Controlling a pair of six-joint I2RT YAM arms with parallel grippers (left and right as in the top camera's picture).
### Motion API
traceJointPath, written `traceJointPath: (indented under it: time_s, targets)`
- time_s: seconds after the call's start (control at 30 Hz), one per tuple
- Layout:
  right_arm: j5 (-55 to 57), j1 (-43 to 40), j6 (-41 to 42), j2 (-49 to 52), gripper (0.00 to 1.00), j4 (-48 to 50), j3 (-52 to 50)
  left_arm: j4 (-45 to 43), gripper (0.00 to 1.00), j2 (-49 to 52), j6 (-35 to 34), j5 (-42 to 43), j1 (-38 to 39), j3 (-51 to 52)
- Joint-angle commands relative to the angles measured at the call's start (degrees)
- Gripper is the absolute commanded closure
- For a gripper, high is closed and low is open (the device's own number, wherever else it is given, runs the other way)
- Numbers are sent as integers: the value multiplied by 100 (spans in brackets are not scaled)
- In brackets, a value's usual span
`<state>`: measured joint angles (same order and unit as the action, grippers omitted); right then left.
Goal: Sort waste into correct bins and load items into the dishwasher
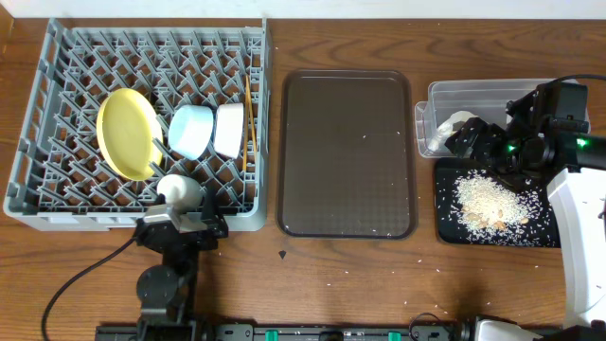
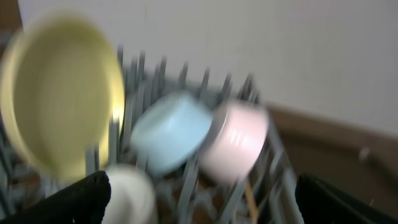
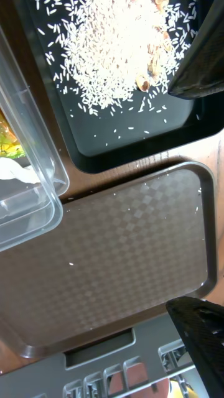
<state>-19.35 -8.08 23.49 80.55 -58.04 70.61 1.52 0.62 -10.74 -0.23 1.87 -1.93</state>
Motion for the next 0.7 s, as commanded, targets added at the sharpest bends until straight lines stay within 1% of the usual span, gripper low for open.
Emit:
traceJointPath:
  time_s: [0.0,0.03,0.07,0.2,0.67]
  targets:
    - [-17,63,22,-52,1,0,52,85,4,-52,-59,-26,-13,170]
    - [-17,63,22,-52,1,-2,52,90,3,-52,-61,-24,-13,170]
    - [-17,63,22,-52,1,0,52,81,0,-52,-59,-24,-13,170]
    - [-17,63,22,-52,1,-2,52,262,0,-28,-55,-26,-13,170]
    - [-20,63,22,-52,1,0,52,262,0,0,-55,-26,-13,170]
